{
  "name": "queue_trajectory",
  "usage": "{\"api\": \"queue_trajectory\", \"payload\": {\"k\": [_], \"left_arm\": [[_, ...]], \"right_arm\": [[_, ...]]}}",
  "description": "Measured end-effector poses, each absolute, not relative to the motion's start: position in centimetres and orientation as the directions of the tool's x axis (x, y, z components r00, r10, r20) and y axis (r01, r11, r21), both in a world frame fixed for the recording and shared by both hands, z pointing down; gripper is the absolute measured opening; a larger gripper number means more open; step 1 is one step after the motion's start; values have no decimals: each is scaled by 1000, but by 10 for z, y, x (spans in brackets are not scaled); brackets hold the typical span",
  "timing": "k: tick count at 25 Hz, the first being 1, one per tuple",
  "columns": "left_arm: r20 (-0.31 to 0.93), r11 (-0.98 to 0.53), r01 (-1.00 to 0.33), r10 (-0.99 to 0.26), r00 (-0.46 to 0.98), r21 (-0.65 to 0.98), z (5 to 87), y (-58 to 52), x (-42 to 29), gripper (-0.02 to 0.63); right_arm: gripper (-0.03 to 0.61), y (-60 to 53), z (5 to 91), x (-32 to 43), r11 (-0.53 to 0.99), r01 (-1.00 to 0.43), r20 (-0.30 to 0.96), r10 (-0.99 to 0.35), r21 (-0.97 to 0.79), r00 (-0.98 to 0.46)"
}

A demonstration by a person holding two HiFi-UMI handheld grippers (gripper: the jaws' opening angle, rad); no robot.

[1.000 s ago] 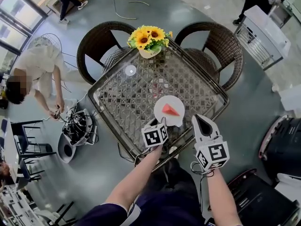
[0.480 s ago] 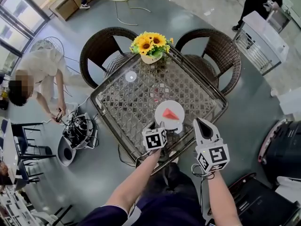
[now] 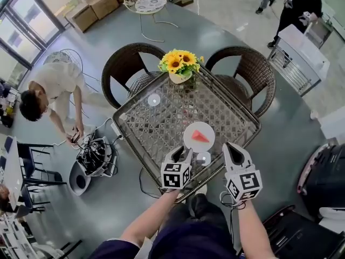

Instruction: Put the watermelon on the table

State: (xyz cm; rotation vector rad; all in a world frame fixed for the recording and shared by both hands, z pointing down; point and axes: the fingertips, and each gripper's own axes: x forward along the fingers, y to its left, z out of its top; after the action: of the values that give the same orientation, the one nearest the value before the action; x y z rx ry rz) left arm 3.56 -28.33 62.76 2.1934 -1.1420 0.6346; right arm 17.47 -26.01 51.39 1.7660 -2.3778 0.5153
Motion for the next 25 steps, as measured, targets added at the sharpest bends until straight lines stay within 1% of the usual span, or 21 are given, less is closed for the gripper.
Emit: {"api": "queue_trajectory", "payload": {"k": [2,5,9,18,25], "left_arm": [[588,-518,-812,-580,563,267,607,-279,41,98],[511,-593,-767,-593,623,246,574,-271,49,6],[437,-662,-709,-578,689,242,538,-260,60,5],[300,-717,-661,-595,746,223,469,-250,69,5],[243,-755,-627,-583,775,191,441,-252,73,5]], "right_arm": [[3,-258,511,172,255,-948,306,-902,-189,-303],[3,-254,505,167,256,-948,300,-904,-188,-304],[3,-252,492,159,252,-947,278,-912,-199,-301],[3,-245,458,132,289,-935,222,-917,-206,-332],[3,-246,435,126,315,-930,180,-920,-188,-348]]}}
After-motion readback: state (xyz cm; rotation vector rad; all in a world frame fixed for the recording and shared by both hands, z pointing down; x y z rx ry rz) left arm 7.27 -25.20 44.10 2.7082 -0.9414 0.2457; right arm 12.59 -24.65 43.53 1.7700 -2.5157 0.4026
